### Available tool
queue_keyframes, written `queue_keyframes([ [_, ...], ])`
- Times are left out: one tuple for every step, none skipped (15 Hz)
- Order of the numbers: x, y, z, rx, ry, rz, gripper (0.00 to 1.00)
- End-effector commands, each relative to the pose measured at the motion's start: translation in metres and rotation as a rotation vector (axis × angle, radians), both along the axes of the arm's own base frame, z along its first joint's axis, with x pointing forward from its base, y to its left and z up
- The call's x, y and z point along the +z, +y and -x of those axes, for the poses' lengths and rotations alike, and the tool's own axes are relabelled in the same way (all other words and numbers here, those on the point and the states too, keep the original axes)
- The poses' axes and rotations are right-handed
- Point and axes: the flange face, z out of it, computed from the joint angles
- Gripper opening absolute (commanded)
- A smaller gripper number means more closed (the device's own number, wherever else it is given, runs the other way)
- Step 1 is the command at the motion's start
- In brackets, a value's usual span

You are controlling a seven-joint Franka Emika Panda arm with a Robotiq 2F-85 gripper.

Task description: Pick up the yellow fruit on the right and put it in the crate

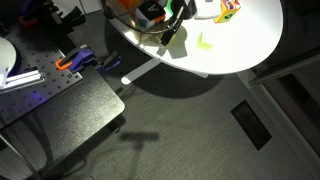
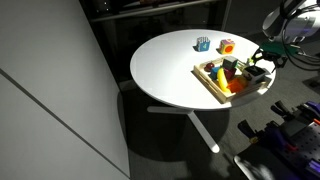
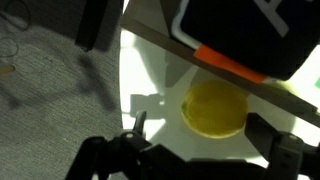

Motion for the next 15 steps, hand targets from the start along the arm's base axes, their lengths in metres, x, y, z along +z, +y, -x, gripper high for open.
queue_keyframes([
  [-0.002,0.002,-0.009,-0.033,-0.014,-0.012,1.0],
  [-0.003,0.003,-0.01,-0.035,-0.019,-0.013,1.0],
  [-0.004,0.003,-0.01,-0.037,-0.022,-0.014,1.0],
  [-0.005,0.004,-0.011,-0.04,-0.026,-0.014,1.0],
  [-0.005,0.004,-0.011,-0.041,-0.027,-0.014,1.0],
  [-0.006,0.004,-0.012,-0.04,-0.029,-0.012,1.0],
  [-0.008,0.004,-0.012,-0.038,-0.026,-0.011,1.0],
  [-0.01,0.004,-0.012,-0.037,-0.024,-0.011,1.0],
  [-0.012,0.004,-0.013,-0.035,-0.021,-0.011,1.0],
  [-0.014,0.004,-0.013,-0.034,-0.019,-0.011,1.0],
  [-0.015,0.004,-0.013,-0.031,-0.017,-0.01,1.0],
  [-0.017,0.004,-0.013,-0.028,-0.015,-0.011,0.76],
  [-0.018,0.004,-0.014,-0.027,-0.015,-0.011,0.74],
  [-0.018,0.003,-0.014,-0.025,-0.013,-0.01,0.66],
  [-0.018,0.003,-0.014,-0.022,-0.011,-0.011,0.58],
])
